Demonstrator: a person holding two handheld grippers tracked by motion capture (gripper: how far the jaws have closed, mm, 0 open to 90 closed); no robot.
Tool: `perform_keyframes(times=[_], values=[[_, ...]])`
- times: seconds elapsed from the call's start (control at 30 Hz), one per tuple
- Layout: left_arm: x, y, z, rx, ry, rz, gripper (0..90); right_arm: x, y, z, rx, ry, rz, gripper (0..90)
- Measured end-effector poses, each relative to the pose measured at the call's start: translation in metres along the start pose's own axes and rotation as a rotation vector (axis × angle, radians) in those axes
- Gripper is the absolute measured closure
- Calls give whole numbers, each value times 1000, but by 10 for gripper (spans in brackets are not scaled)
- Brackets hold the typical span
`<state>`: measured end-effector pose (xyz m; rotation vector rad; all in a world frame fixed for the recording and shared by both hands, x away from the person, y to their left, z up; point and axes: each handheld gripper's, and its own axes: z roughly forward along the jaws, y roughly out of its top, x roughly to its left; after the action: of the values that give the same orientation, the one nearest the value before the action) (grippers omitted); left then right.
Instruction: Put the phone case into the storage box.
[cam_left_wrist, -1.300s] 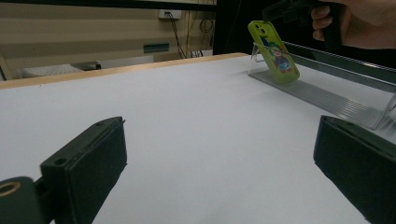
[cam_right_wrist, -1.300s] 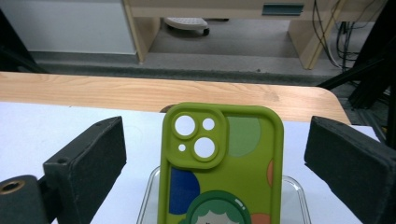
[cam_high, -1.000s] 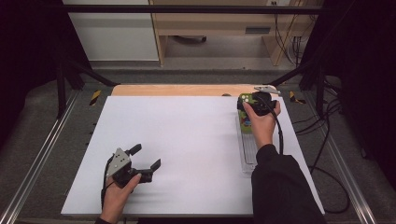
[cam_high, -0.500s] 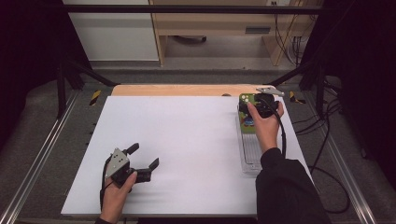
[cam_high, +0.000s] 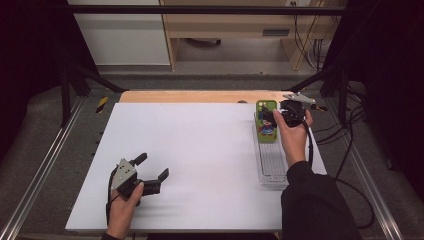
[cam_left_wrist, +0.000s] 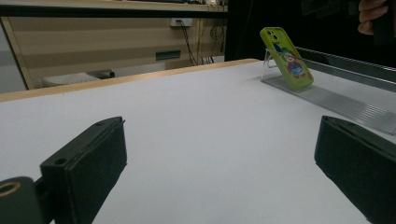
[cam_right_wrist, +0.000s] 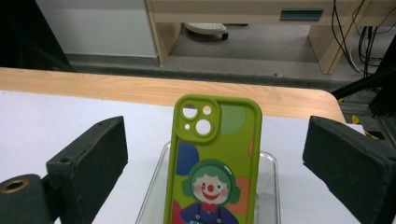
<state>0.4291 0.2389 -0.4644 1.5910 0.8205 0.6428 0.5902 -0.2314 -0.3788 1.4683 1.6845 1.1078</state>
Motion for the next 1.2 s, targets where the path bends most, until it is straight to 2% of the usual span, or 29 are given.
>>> perform_keyframes(times=[0.23, 0.43, 0.57, 0.73, 0.83, 0.9, 0.93, 1.2], values=[[-1, -1, 1, 7, -2, 2, 18, -6, -4, -4, 6, 7, 4, 67], [-1, -1, 1, 9, -4, 3, 18, -6, -3, -9, -5, 16, -7, 69], [3, 0, -3, 0, 4, -9, 17, -4, -2, -16, -6, 20, -32, 67], [8, 0, -5, -8, 19, -24, 17, -4, -2, -26, -17, 42, -28, 65], [9, 2, -7, -4, 26, 0, 17, -4, -2, -33, -32, 66, -20, 64], [10, 4, -10, 5, 50, 59, 17, -4, -2, -38, -40, 79, -15, 62], [11, 4, -12, 13, 53, 77, 16, -4, -2, -42, -48, 90, -11, 61], [15, 1, -22, 16, 73, 70, 13, -9, -7, -64, -105, 152, -14, 54]])
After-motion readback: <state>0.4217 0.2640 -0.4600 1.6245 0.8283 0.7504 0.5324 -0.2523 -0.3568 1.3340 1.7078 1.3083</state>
